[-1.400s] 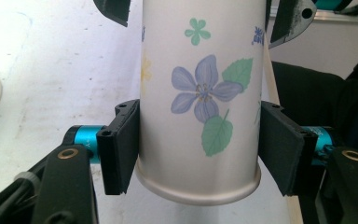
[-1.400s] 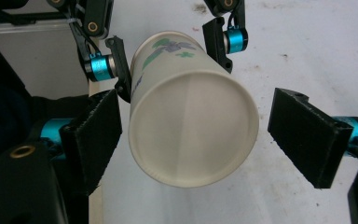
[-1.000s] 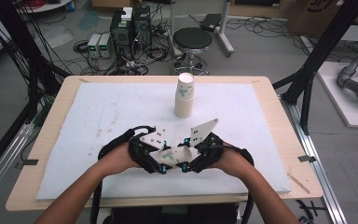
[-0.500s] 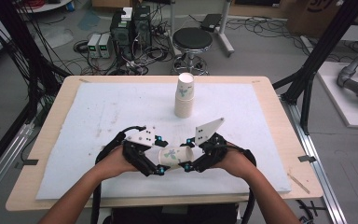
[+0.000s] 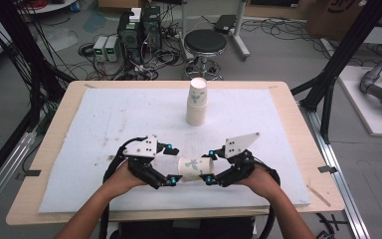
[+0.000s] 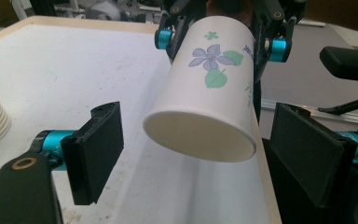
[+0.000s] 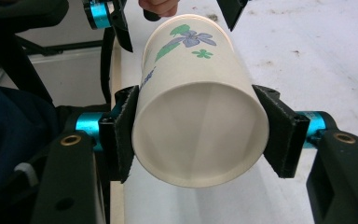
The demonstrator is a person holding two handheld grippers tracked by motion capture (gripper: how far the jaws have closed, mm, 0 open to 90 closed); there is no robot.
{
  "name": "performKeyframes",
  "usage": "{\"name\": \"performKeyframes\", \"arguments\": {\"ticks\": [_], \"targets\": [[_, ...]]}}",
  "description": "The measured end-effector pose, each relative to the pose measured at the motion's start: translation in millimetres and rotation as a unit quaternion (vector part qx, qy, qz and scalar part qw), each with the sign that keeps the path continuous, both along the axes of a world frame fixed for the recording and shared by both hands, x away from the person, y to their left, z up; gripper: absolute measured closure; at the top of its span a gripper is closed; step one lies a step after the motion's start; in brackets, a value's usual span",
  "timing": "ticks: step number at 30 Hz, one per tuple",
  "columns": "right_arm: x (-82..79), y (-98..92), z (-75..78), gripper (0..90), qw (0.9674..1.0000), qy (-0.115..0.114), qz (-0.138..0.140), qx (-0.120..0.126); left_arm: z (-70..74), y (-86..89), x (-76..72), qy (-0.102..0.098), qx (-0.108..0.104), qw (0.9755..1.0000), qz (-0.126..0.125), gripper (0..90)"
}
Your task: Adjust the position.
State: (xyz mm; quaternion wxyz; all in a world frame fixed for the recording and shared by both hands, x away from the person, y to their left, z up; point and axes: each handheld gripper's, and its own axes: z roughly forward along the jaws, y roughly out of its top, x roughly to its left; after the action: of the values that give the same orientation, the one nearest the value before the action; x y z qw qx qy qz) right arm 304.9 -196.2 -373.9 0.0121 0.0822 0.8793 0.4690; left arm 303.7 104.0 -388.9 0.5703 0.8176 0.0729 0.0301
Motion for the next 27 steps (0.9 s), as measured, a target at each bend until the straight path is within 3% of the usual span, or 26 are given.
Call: {"name": "performKeyframes", "arguments": {"ticks": [3,9,27], "targets": [[-2.6,-5.6,-2.4,37.2,0.9999,0.004,-0.005,0.012,-1.9,-1.6,-0.7,0.003,-0.019,0.9998,-0.001,17.5],[-5.5,-14.9,-8.2,37.2,0.9991,0.009,-0.013,0.041,-8.8,-5.3,-1.3,0.004,-0.028,0.9996,-0.003,17.5],[-6.0,-15.4,-9.1,37.2,0.9979,0.020,-0.003,0.061,-14.3,-14.7,-3.1,0.005,-0.045,0.9988,-0.018,17.6]]}}
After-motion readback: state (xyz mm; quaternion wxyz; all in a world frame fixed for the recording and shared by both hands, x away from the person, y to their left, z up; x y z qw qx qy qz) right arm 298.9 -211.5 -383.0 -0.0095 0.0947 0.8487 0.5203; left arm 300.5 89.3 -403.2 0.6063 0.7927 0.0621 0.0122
